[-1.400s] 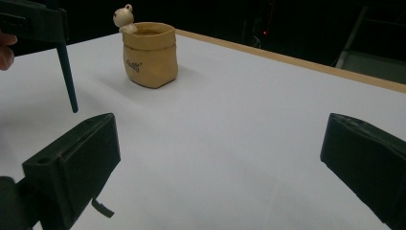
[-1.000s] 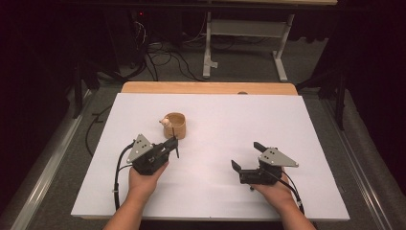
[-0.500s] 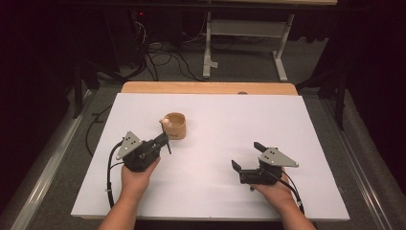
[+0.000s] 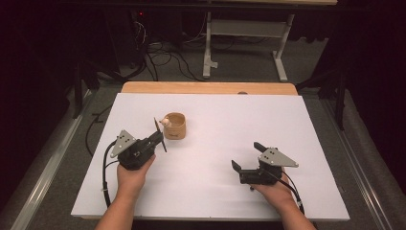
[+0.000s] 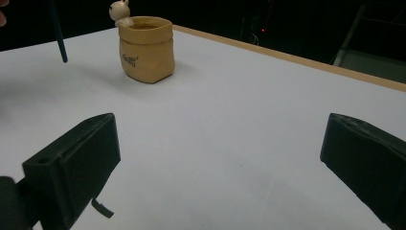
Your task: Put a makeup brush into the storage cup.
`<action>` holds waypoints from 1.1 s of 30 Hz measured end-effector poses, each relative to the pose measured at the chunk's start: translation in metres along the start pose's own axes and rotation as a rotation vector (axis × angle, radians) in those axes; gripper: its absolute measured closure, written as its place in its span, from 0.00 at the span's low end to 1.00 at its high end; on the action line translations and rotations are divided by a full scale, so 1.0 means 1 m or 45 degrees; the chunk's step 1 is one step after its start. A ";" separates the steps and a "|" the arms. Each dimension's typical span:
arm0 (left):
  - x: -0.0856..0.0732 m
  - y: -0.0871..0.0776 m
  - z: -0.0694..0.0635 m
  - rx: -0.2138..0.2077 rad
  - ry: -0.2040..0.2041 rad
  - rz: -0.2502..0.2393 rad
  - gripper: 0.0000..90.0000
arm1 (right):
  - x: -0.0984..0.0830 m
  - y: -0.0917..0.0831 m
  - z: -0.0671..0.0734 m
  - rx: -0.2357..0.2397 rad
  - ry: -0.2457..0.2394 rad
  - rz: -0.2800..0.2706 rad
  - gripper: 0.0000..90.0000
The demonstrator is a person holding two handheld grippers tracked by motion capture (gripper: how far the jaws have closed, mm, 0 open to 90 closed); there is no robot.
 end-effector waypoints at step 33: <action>0.020 0.016 -0.001 0.025 -0.004 -0.013 0.92 | 0.001 -0.001 0.002 0.008 -0.025 -0.014 0.01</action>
Point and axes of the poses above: each handheld gripper's, and its own axes: y roughly forward along the jaws, x roughly out of its top, z roughly to its left, the point moved 2 cm from there along y, roughly forward along the jaws, and after that the axes turned 1 degree about -x, right-handed, at the moved point
